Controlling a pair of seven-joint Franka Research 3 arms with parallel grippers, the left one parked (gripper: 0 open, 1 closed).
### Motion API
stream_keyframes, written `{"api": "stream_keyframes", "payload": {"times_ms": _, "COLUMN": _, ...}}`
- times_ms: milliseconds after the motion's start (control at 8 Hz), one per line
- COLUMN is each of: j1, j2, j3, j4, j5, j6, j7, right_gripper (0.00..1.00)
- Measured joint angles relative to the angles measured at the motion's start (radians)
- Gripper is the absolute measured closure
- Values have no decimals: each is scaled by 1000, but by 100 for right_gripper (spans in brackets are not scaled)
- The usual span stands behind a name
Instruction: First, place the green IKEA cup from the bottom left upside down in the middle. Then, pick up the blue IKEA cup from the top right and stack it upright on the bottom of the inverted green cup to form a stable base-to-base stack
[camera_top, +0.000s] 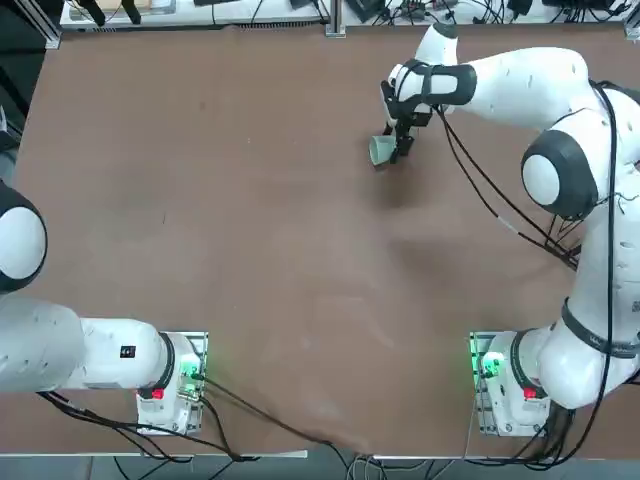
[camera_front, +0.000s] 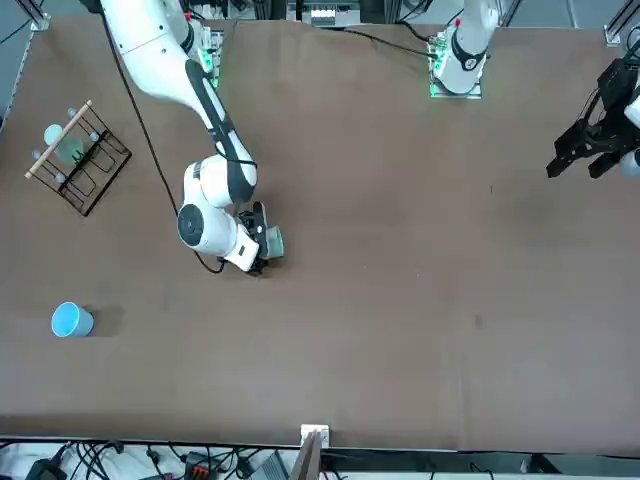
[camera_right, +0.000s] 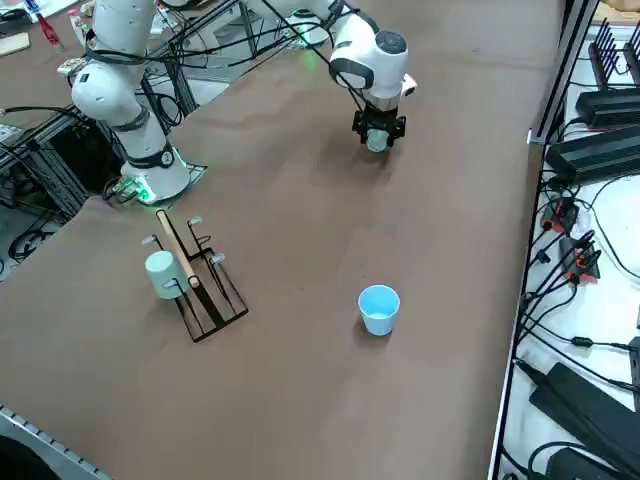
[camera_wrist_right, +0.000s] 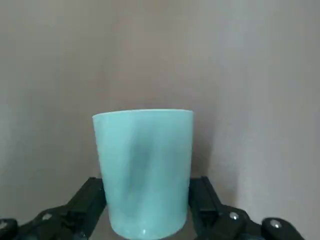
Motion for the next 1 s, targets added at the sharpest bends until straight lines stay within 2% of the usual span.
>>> {"api": "stream_keyframes", "payload": {"times_ms": 375, "j1": 0, "j2": -3, "j3": 0, "j4": 2, "j5": 0, "j6": -4, "j7": -2, "right_gripper": 12}}
{"api": "stream_keyframes", "payload": {"times_ms": 750, "j1": 0, "j2": -14, "j3": -2, "j4": 10, "j5": 0, "j6": -8, "j7": -3, "right_gripper": 13}}
{"api": "stream_keyframes", "payload": {"times_ms": 1000, "j1": -24, "j2": -46, "j3": -18, "j4": 57, "j5": -7, "j6": -69, "j7": -4, "right_gripper": 13}}
